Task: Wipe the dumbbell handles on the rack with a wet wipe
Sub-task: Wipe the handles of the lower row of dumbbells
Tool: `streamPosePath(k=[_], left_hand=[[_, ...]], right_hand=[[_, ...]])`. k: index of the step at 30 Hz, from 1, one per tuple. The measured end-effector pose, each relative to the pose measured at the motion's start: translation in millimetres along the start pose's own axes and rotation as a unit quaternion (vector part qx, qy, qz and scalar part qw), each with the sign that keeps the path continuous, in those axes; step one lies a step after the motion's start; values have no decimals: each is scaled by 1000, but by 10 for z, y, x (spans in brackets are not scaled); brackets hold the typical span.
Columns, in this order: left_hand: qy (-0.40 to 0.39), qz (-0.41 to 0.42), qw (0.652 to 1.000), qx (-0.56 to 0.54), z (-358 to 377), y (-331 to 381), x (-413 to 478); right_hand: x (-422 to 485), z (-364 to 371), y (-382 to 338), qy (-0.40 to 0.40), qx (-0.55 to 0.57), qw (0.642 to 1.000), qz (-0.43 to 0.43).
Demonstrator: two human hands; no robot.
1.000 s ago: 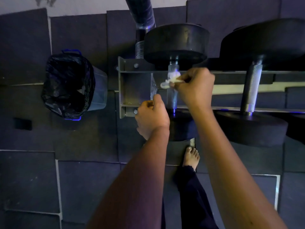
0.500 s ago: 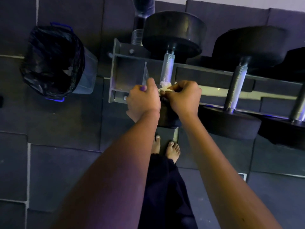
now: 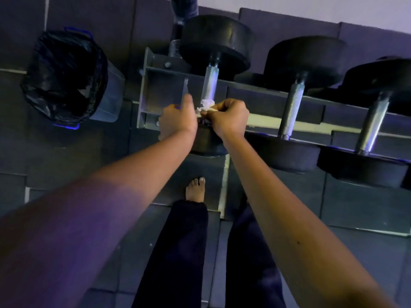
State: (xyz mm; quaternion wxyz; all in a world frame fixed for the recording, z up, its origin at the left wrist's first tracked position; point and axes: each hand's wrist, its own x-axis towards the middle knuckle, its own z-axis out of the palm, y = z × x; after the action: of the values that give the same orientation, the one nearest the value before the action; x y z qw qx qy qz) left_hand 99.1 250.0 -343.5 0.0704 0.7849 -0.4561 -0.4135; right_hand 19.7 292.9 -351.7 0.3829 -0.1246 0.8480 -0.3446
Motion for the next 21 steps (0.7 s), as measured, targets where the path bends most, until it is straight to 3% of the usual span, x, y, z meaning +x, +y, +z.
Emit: streamPosePath(k=[4, 8, 10, 13, 16, 21], left_hand=[[-19, 57, 998, 33, -12, -87, 28], [27, 240, 963, 121, 83, -133, -293], [46, 293, 944, 145, 222, -120, -515], [14, 343, 935, 88, 494, -15, -804], [-62, 322, 945, -17, 833, 138, -1057], [-16, 162, 985, -48, 1369, 232, -1199]], right_hand=[[23, -102, 87, -32, 1, 999, -17], [5, -451, 217, -29, 19, 998, -45], [-21, -716, 295, -16, 35, 998, -49], [-64, -1121, 393, 3, 32, 997, -68], [-16, -1427, 474, 43, 19, 994, -103], [158, -1722, 725, 80, -5, 991, -105]])
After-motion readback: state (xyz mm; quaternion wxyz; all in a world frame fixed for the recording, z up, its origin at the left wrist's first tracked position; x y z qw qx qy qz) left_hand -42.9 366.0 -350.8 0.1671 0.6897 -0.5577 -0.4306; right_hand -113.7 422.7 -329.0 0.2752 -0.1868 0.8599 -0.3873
